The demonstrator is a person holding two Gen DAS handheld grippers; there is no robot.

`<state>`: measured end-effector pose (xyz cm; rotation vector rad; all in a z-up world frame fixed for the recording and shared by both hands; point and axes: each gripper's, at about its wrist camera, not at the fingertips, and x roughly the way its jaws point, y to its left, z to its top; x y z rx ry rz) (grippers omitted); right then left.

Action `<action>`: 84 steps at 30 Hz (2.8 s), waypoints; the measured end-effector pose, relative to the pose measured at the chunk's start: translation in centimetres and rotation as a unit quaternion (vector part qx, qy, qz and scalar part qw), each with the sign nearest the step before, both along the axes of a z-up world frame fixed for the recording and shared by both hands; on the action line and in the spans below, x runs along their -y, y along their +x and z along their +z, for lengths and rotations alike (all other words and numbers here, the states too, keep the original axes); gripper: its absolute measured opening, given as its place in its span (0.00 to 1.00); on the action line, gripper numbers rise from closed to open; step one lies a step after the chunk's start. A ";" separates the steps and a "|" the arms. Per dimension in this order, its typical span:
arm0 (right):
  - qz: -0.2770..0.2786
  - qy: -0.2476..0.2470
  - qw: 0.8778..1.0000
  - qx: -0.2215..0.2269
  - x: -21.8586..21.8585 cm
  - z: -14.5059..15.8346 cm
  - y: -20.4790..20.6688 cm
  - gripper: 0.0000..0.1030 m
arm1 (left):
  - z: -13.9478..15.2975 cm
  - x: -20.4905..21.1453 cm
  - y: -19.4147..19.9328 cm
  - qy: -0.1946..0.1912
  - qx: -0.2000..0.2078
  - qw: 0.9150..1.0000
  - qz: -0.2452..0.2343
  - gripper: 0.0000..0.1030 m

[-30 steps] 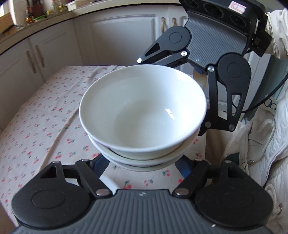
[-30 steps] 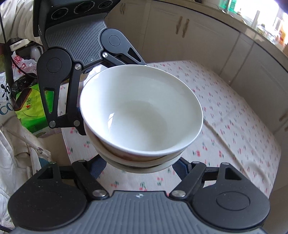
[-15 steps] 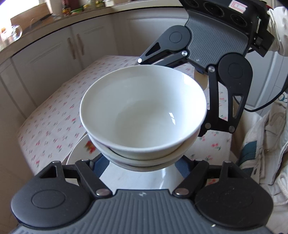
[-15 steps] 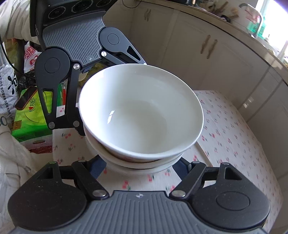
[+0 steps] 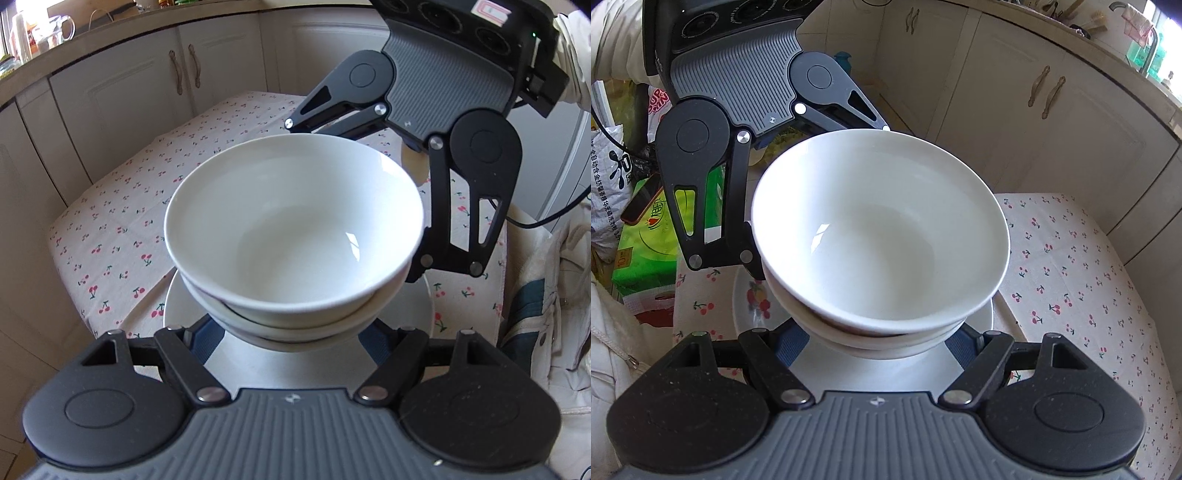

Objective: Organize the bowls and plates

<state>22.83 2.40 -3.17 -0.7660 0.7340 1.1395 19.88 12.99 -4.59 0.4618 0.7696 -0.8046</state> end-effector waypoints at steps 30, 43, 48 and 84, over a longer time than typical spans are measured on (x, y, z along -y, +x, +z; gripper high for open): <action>-0.036 0.010 0.999 -0.031 0.1 -1.1 1.7 0.81 | -0.4 -0.6 -0.5 -0.022 0.004 0.999 0.037 0.84; -0.246 0.063 0.967 0.012 5.0 2.9 -3.6 1.00 | 3.1 1.2 -10.2 -0.069 0.112 0.967 0.218 1.00; -0.372 0.084 0.923 0.051 6.5 4.1 -6.4 1.00 | 4.8 3.1 -12.4 -0.096 0.122 0.928 0.339 0.99; -0.505 0.174 0.839 0.109 10.5 6.4 -14.4 1.00 | 8.0 7.5 -16.7 -0.114 0.139 0.876 0.448 0.99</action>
